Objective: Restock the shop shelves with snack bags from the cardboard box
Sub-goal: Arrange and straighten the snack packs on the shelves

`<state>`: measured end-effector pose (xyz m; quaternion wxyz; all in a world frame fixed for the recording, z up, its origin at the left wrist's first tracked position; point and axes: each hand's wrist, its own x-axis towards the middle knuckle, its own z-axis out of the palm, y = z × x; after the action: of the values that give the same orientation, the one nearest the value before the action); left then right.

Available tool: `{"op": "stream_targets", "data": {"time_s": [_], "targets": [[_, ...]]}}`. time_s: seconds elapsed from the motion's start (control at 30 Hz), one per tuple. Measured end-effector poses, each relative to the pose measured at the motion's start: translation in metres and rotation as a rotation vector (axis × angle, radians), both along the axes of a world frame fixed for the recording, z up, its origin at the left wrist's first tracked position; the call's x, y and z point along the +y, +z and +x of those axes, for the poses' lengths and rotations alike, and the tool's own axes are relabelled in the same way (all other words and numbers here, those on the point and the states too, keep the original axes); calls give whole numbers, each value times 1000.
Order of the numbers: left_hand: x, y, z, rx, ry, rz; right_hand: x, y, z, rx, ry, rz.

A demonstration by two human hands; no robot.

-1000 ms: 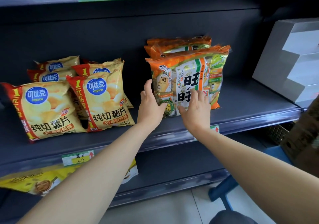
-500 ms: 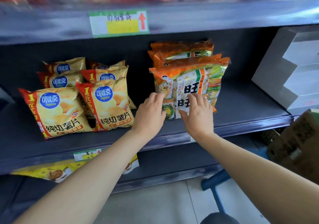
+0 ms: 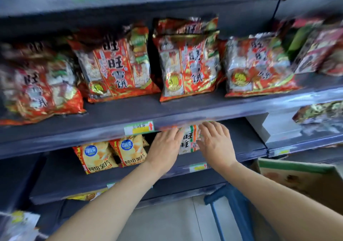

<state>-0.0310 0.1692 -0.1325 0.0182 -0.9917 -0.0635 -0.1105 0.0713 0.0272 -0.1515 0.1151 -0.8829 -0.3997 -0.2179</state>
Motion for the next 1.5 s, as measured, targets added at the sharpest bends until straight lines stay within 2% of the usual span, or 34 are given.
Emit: {"op": "stream_targets", "data": {"time_s": [0.23,0.43,0.77,0.97,1.37,1.5], "targets": [[-25,126,29,-11,32,3,-28,125,28,6,-9,0],[-40,172,59,-28,72,-37,-37,169,56,59,-41,-25],[-70,174,132,51,-49,-150,-82,178,114,272,-316,-170],[-82,160,185,58,-111,-183,-98,163,155,384,-429,-139],[-88,99,265,142,81,-21,-103,114,251,591,-512,-257],[-82,88,282,118,125,-19,-90,100,271,609,-516,-204]]}}
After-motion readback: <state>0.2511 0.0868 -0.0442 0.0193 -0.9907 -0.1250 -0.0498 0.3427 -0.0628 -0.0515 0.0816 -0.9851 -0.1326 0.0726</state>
